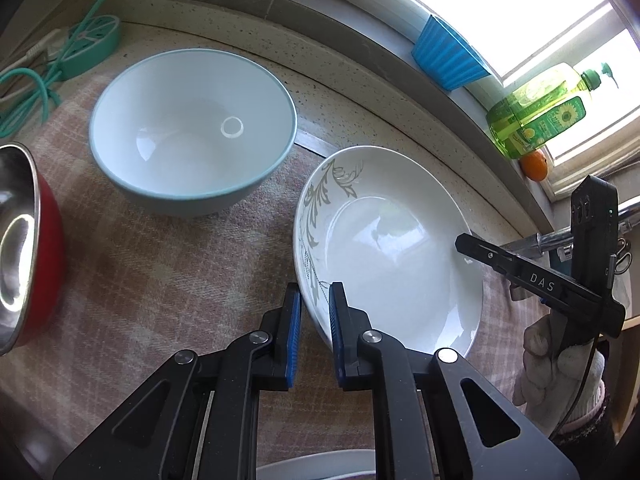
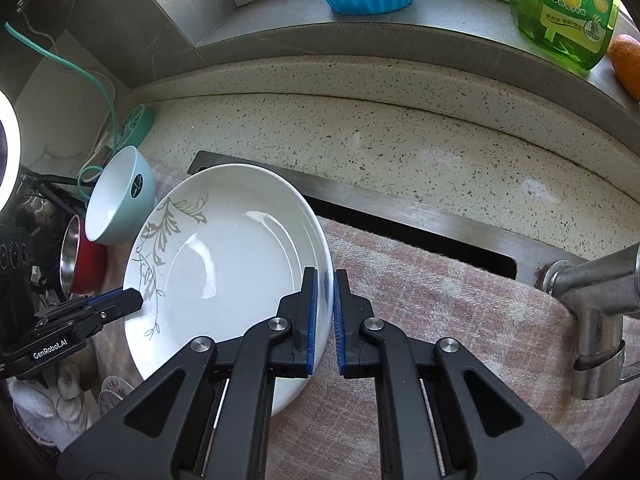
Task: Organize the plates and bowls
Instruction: 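Lift and carry the leaf-pattern plate toward the plate stack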
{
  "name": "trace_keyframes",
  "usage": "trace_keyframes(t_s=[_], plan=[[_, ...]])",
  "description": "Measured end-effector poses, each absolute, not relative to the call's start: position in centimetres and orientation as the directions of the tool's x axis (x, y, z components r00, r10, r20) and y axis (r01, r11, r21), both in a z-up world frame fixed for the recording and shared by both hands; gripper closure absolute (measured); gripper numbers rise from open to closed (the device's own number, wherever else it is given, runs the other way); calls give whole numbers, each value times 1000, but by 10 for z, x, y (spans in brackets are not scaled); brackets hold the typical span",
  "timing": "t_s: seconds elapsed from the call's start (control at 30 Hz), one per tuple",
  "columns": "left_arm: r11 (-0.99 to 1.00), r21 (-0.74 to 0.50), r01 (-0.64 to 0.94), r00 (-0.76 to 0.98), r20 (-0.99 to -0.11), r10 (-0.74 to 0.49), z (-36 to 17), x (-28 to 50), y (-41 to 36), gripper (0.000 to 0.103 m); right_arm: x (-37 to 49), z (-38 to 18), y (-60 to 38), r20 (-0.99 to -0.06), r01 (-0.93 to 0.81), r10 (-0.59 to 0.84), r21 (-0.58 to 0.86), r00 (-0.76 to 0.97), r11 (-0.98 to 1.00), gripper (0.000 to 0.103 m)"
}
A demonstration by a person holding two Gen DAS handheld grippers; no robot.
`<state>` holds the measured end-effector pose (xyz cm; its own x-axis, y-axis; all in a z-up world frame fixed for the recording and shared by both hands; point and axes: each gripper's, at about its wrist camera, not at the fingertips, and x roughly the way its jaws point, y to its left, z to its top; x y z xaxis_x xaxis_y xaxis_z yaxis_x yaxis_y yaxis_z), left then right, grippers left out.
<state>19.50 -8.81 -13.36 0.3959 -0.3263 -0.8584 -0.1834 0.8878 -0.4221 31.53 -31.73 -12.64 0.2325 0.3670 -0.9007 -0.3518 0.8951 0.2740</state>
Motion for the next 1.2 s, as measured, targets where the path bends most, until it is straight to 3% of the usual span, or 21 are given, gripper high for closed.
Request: trace_keyframes(t_s=[0.63, 1.2], plan=[[884, -436, -168, 479, -820, -314, -86, 119, -80, 91, 238, -75, -315, -870, -436, 424, 290, 250, 852, 95], [864, -454, -215, 473, -823, -315, -90, 34, -66, 91, 148, -68, -303, -870, -505, 456, 312, 189, 805, 95]])
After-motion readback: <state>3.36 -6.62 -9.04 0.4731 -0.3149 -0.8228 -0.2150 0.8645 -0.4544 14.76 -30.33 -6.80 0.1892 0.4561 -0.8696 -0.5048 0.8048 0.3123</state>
